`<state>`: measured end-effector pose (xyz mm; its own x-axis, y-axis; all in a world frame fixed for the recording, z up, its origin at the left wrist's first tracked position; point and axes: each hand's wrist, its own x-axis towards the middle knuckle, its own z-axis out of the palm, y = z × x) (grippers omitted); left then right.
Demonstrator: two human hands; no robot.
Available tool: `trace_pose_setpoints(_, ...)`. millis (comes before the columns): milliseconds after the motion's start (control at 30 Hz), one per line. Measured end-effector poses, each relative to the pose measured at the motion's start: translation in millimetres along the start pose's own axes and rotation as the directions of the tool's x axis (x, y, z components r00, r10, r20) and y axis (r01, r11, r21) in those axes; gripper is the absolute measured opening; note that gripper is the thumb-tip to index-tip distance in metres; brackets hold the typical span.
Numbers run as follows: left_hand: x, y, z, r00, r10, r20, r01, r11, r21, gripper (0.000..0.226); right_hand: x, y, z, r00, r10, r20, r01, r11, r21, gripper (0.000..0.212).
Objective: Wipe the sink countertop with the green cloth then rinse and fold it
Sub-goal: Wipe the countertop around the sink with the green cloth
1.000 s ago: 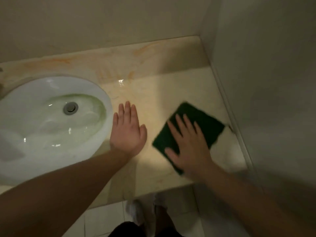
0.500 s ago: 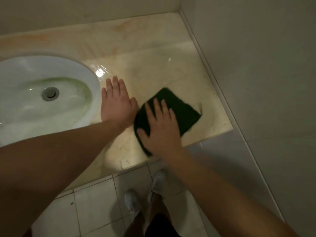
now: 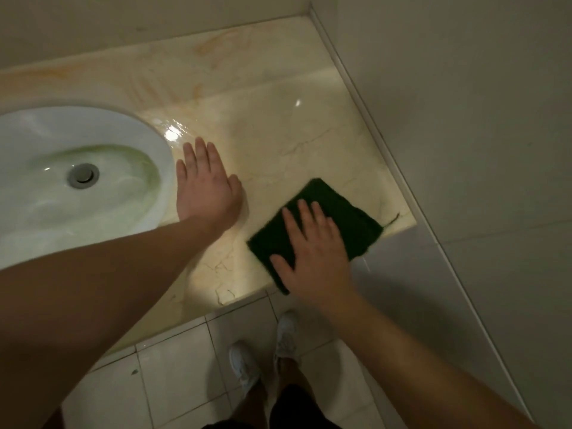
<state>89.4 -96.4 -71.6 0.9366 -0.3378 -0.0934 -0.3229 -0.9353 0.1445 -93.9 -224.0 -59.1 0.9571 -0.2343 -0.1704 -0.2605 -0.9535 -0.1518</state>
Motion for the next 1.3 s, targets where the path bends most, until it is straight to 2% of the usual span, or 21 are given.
trace_pose_setpoints(100,2,-1,-1,1.0,-0.012,0.012,0.011,1.0,0.003,0.071,10,56,-8,0.973,0.23,-0.022,-0.231,0.97,-0.079,0.082)
trace_pose_setpoints(167,2,-1,-2,1.0,-0.013,0.013,0.013,1.0,0.012,0.072,36,68,-13,0.95,0.312,-0.028,-0.313,0.947,-0.069,0.084)
trace_pose_setpoints(300,5,-2,-5,0.998,-0.024,0.053,0.023,1.0,0.017,0.071,101,63,-22,0.95,0.304,-0.074,-0.305,0.952,0.005,0.082)
trace_pose_setpoints(433,34,-8,-19,0.997,0.003,-0.083,-0.01,0.996,-0.084,0.064,178,65,-37,0.953,0.29,-0.092,-0.29,0.957,0.013,0.083)
trace_pose_setpoints(500,68,-14,-30,0.989,-0.073,-0.129,0.058,0.992,-0.116,0.065,217,66,-44,0.958,0.265,-0.107,-0.264,0.964,0.025,0.083)
trace_pose_setpoints(700,170,-50,-44,0.945,-0.323,-0.045,0.319,0.945,-0.073,0.073,323,55,-59,0.944,0.304,-0.127,-0.288,0.949,0.131,0.085)
trace_pose_setpoints(800,194,-67,-39,0.928,-0.372,-0.038,0.369,0.927,-0.062,0.074,369,40,-64,0.93,0.34,-0.14,-0.323,0.937,0.131,0.087)
trace_pose_setpoints(900,199,-70,-32,0.922,-0.385,-0.034,0.383,0.923,-0.036,0.076,411,22,-69,0.905,0.418,-0.081,-0.404,0.902,0.151,0.086)
trace_pose_setpoints(1100,200,-71,-32,0.925,-0.377,-0.045,0.376,0.926,-0.026,0.075,451,-34,-69,0.843,0.525,-0.113,-0.494,0.841,0.223,0.091)
trace_pose_setpoints(1300,201,-71,-29,0.927,-0.371,-0.06,0.368,0.928,-0.051,0.073,452,-98,-64,0.849,0.526,0.048,-0.522,0.822,0.229,0.088)
